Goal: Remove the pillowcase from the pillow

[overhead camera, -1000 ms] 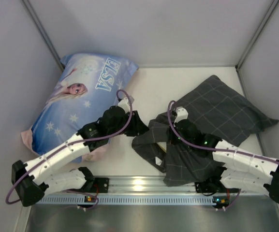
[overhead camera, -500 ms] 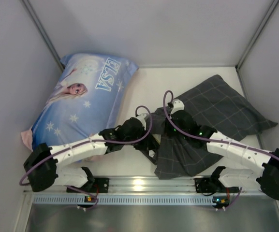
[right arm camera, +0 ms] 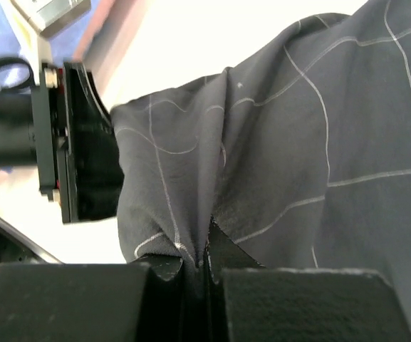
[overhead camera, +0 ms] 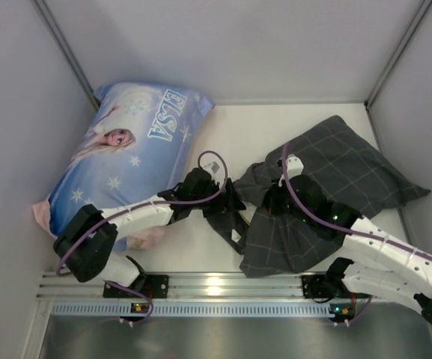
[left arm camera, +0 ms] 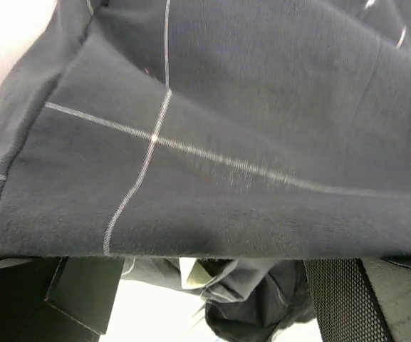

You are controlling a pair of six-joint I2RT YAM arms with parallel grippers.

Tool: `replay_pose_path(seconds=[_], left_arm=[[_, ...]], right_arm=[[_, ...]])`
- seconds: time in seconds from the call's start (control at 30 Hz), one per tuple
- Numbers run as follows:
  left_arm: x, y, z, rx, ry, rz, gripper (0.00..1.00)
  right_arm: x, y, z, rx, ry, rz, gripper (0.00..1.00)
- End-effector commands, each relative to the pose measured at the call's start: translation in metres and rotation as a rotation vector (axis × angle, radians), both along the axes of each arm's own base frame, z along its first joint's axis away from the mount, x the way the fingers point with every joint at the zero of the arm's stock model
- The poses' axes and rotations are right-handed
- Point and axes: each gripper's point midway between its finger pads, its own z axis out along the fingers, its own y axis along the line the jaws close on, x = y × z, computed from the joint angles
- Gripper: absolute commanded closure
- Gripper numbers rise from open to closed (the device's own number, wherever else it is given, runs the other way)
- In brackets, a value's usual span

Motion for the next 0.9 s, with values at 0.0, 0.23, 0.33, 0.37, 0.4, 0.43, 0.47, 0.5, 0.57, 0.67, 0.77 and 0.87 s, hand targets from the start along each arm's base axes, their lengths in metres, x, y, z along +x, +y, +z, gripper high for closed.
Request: replay_pose_path(seconds=[0.0,0.23,0.33,0.37,0.4,0.43,0.47,0.5,0.57,0.67,0.77,0.87], left_arm=[[0.018,-0.017,0.023,-0.073,-0.076,-0.016,0.03],[0.031,-0.039,0.03,-0.143,-0.073,-0.027,0.09],[0.031,-0.046,0.033,-0.182,-0.061,-0.038,0.21],[0.028,-0.049,0.037,-0.204,-0.06,-0.053,0.25],[0.025,-0.049,0.036,-0.206,-0.054,-0.057,0.28],[0.022,-0.049,0.038,-0.207,-0.054,-0.06,0.29],[0.02,-0.047,0.038,-0.203,-0.053,-0.056,0.29],[0.019,-0.046,0.038,-0.201,-0.055,-0.048,0.29],[0.022,-0.041,0.036,-0.192,-0.057,-0.011,0.28],[0.029,-0.043,0.029,-0.17,-0.054,0.008,0.22],[0.033,-0.048,0.017,-0.139,-0.033,-0.001,0.18],[0.037,-0.048,0.003,-0.106,-0.017,0.016,0.09]], right_arm=[[-0.004,-0.008,0.002,0.015,0.004,-0.011,1.0],[-0.008,-0.003,-0.004,0.027,0.035,0.008,1.0],[-0.008,-0.001,-0.005,0.031,0.039,0.015,1.0],[-0.007,0.0,-0.006,0.029,0.042,0.015,1.0],[-0.007,0.0,-0.005,0.031,0.04,0.015,1.0],[-0.006,0.0,-0.005,0.029,0.04,0.016,1.0],[-0.006,0.001,-0.007,0.024,0.043,0.016,1.0],[-0.005,0.001,-0.006,0.021,0.039,0.017,1.0],[-0.005,0.003,-0.008,0.022,0.045,0.023,1.0],[-0.006,0.007,-0.007,0.036,0.052,0.038,1.0],[-0.007,0.008,-0.003,0.049,0.049,0.041,1.0],[-0.007,0.006,0.001,0.056,0.037,0.034,1.0]])
